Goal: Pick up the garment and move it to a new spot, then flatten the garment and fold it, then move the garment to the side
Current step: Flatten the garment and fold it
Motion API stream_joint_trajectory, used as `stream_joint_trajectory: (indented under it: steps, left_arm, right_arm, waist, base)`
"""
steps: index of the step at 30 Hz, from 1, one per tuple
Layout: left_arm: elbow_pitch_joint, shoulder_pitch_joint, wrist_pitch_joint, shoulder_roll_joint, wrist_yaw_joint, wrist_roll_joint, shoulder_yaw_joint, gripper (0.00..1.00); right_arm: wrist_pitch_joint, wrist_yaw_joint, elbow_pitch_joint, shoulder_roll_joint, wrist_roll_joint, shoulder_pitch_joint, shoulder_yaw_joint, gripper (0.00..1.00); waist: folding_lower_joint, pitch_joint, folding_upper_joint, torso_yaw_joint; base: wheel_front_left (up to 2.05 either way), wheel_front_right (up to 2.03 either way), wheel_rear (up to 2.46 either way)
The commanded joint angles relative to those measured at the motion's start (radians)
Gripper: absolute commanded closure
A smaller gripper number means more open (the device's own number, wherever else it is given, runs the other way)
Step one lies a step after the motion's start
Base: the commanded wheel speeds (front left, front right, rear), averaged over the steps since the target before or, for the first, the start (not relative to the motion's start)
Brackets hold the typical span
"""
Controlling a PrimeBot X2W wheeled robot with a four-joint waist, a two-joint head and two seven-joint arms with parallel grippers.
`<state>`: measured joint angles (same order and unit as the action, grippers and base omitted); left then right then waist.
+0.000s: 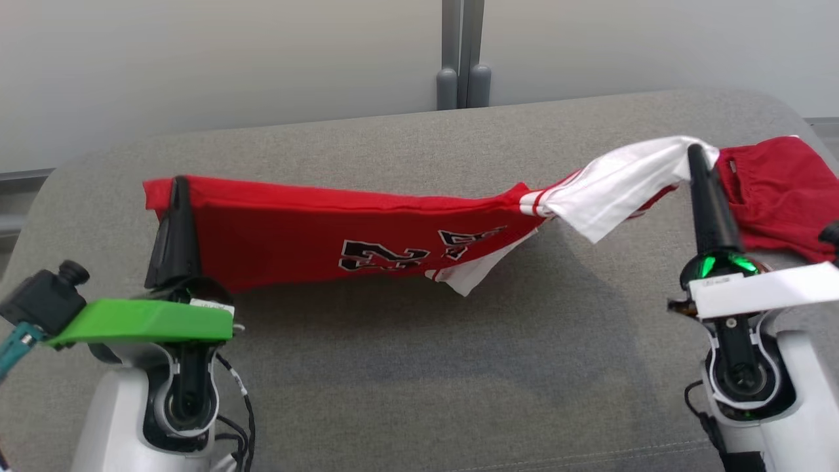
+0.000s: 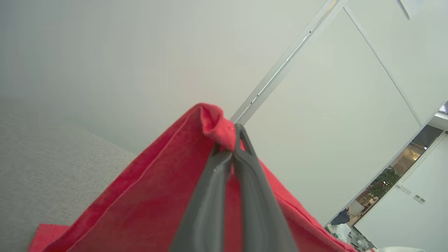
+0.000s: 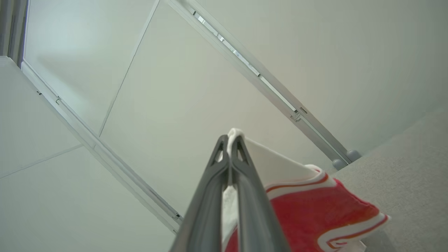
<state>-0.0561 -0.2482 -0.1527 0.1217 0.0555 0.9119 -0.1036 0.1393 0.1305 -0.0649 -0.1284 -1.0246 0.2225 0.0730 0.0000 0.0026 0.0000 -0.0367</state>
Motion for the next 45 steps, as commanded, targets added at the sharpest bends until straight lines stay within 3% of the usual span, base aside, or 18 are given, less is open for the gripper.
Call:
stream_joint_trajectory:
  steps: [1,8,14,20,26,30,34,35,40,45]
  left_arm:
    - [0.016,-0.014,0.007,0.009,-0.007,-0.012,-0.004,1.0]
    - [0.241,-0.129,0.16,0.079,-0.079,-0.031,-0.026,1.0]
    - [0.302,-0.281,0.285,0.138,-0.125,-0.065,-0.051,1.0]
    - [0.217,-0.469,0.393,0.177,-0.152,-0.079,-0.066,1.0]
    - [0.017,-0.702,0.466,0.212,-0.182,-0.117,-0.071,1.0]
    - [-0.171,-0.866,0.447,0.232,-0.215,-0.182,-0.071,1.0]
    - [-0.325,-1.024,0.369,0.229,-0.205,-0.249,-0.092,1.0]
    - [-0.377,-1.108,0.299,0.225,-0.197,-0.284,-0.098,1.0]
    - [-0.468,-1.262,0.139,0.215,-0.159,-0.352,-0.124,1.0]
    - [-0.552,-1.317,0.069,0.224,-0.13,-0.364,-0.125,1.0]
  right_arm:
    - [-0.006,0.0,-0.014,-0.002,0.007,0.016,-0.007,1.0]
    - [-0.121,0.0,-0.167,0.028,0.075,0.102,-0.088,1.0]
    - [-0.245,0.0,-0.192,0.061,0.16,0.23,-0.143,1.0]
    - [-0.349,0.0,-0.092,0.075,0.233,0.436,-0.171,1.0]
    - [-0.33,0.0,0.165,0.077,0.306,0.734,-0.172,1.0]
    - [-0.238,0.0,0.397,0.077,0.387,0.953,-0.161,1.0]
    - [-0.092,0.0,0.614,0.075,0.468,1.169,-0.164,1.0]
    - [-0.011,0.0,0.697,0.076,0.494,1.272,-0.165,1.0]
    - [0.097,0.0,0.846,0.077,0.485,1.436,-0.151,1.0]
    - [0.119,0.0,0.911,0.077,0.452,1.459,-0.103,1.0]
  waist:
    - [0.0,-0.003,0.0,-0.003]
    - [0.0,-0.009,0.0,-0.018]
    - [0.0,0.014,0.0,-0.035]
    - [0.0,0.088,0.0,-0.059]
    - [0.0,0.216,0.0,-0.087]
    - [0.0,0.298,0.0,-0.103]
    - [0.0,0.34,0.0,-0.115]
    - [0.0,0.364,0.0,-0.12]
    - [0.0,0.466,0.0,-0.134]
    - [0.0,0.565,0.0,-0.147]
  base:
    - [0.0,0.0,0.0]
    - [0.0,0.0,0.0]
    - [0.0,0.0,0.0]
    - [0.0,0.0,0.0]
    - [0.0,0.0,0.0]
    - [0.0,0.0,0.0]
    - [0.0,0.0,0.0]
    - [0.0,0.0,0.0]
    - [0.0,0.0,0.0]
    - [0.0,0.0,0.0]
